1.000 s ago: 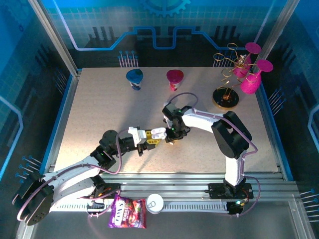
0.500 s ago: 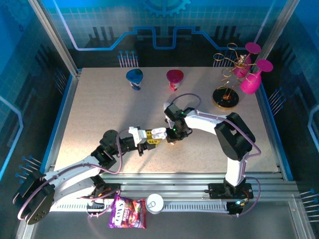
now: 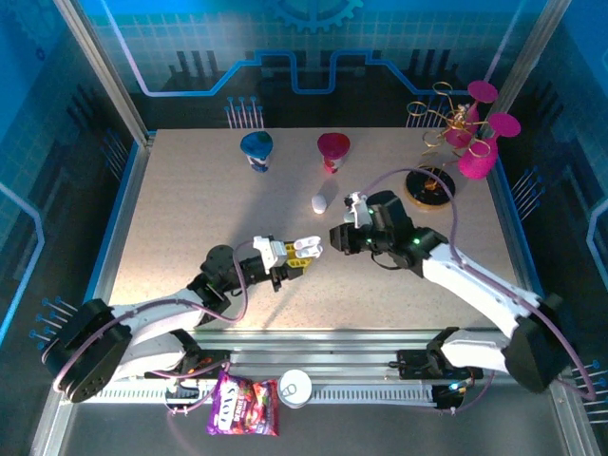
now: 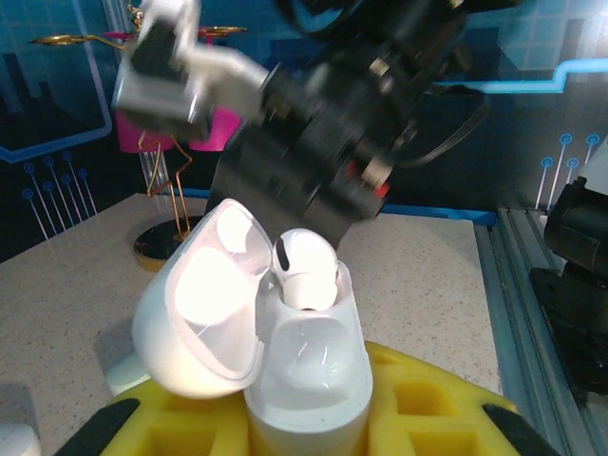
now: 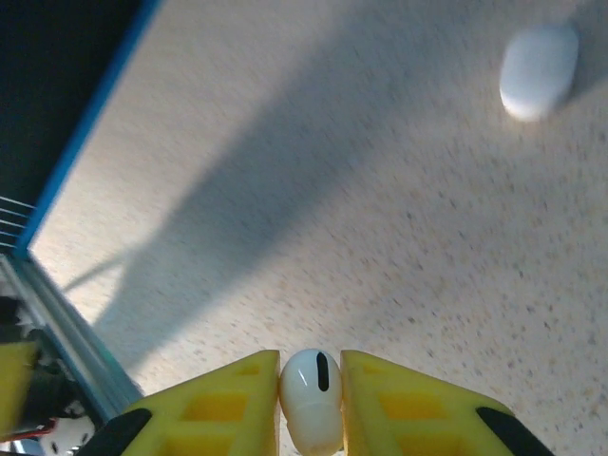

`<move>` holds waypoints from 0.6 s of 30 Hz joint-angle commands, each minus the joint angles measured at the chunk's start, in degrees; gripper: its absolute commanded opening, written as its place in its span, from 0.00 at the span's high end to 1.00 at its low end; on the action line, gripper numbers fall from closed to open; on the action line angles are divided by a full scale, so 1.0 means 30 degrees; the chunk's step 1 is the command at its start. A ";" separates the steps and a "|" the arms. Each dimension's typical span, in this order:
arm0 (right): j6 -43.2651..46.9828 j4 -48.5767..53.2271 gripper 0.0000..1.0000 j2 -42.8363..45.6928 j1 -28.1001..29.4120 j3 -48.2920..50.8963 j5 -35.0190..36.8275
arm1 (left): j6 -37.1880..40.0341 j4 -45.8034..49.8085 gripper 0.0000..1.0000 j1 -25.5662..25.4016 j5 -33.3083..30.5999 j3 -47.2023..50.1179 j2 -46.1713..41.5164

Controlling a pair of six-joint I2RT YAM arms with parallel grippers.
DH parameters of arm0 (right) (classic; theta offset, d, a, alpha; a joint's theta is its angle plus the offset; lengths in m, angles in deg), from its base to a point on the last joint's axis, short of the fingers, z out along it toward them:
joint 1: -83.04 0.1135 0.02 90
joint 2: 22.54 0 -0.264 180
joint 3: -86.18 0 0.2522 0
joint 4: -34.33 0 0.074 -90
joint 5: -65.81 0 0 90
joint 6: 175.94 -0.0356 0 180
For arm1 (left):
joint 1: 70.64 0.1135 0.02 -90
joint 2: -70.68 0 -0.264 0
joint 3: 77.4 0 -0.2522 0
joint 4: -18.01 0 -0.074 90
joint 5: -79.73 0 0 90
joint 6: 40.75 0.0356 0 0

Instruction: Insert wireless bluetooth earbuds into charging case

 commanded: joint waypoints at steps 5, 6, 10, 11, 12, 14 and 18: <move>0.0300 -0.4591 0.81 0.3818 0.0646 0.1709 0.0354 | -0.0532 -0.1971 0.99 -0.0008 -0.0230 -0.0809 0.0770; 0.0355 -0.4829 0.82 0.4091 0.0823 0.1776 0.0486 | -0.0555 -0.1971 0.99 -0.0015 -0.0259 -0.0839 0.0761; 0.0880 -0.5715 0.82 0.4593 0.1845 0.1684 0.0615 | -0.0774 -0.1681 1.00 -0.0026 -0.0707 -0.0997 0.0788; 0.1079 -0.5817 0.82 0.4530 0.2178 0.1548 0.0641 | -0.0818 -0.1485 1.00 -0.0010 -0.0841 -0.1075 0.0791; 0.1289 -0.5974 0.82 0.4467 0.2478 0.1412 0.0662 | -0.0821 -0.1340 1.00 -0.0026 -0.0903 -0.1129 0.0778; 0.1687 -0.6315 0.82 0.4166 0.3143 0.1141 0.0786 | -0.0928 -0.1294 1.00 -0.0010 -0.1075 -0.1213 0.0758; 0.1994 -0.7024 0.82 0.3277 0.4137 0.0717 0.0798 | -0.1067 -0.1268 1.00 -0.0019 -0.1371 -0.1308 0.0774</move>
